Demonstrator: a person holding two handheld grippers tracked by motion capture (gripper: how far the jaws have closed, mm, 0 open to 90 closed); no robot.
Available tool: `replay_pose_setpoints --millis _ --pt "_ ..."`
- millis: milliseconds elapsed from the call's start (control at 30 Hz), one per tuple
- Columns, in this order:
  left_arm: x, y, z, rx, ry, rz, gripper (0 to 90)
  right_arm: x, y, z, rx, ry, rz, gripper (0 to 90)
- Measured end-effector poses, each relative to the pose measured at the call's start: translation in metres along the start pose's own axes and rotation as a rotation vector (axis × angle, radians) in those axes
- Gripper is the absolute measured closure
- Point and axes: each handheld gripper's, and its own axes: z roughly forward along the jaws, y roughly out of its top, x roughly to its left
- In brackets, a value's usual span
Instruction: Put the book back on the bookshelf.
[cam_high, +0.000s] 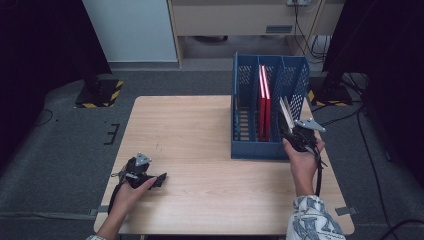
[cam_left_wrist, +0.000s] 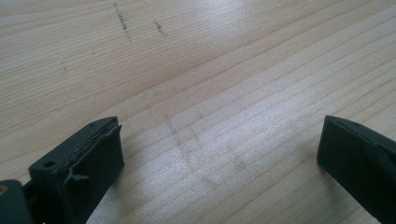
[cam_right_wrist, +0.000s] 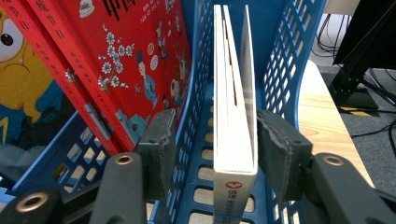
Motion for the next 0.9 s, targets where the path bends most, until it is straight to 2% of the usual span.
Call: replay_pose_setpoints --millis 500,900 --pt "0.0 0.0 0.0 0.0 0.0 0.0 0.0 -0.004 -0.001 -0.002 -0.005 0.008 0.007 37.6" --pt "0.0 0.0 0.0 0.001 0.0 0.0 0.0 -0.005 -0.003 -0.011 -0.04 0.031 -0.003 25.0"
